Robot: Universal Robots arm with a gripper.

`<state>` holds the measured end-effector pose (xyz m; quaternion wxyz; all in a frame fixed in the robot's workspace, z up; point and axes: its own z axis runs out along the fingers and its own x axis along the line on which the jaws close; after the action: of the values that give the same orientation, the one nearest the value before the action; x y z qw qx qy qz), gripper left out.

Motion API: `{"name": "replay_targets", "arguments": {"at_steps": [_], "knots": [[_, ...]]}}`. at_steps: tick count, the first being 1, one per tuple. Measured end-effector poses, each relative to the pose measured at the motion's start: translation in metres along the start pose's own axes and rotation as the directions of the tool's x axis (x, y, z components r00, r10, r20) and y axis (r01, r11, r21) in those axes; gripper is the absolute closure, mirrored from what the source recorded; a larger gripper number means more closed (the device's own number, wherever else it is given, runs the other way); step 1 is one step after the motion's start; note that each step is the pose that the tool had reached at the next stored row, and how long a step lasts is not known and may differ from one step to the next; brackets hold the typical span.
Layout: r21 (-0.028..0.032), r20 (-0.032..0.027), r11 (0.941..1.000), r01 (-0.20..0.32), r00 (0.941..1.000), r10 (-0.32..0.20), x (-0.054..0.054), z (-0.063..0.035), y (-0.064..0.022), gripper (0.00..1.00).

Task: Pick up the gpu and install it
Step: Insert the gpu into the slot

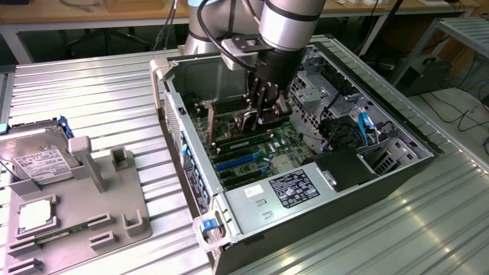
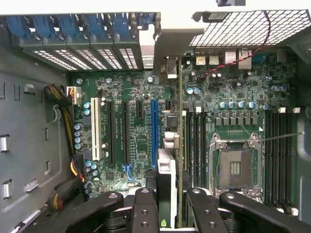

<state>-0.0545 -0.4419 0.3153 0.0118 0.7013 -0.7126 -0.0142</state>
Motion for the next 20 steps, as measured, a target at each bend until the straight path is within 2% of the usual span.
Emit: {"name": "replay_targets", "arguments": {"at_steps": [10,14,20], "knots": [[0.0016,-0.0004,1.0,0.01,1.0,-0.01,0.0,0.0087,0.0018,0.72],[0.0016,-0.0007,0.9998,0.018,0.9998,-0.018,0.0,0.0115,0.0059,0.72],[0.0015,-0.0009,0.9997,0.024,0.9997,-0.024,0.001,0.0163,0.0058,0.72]]}}
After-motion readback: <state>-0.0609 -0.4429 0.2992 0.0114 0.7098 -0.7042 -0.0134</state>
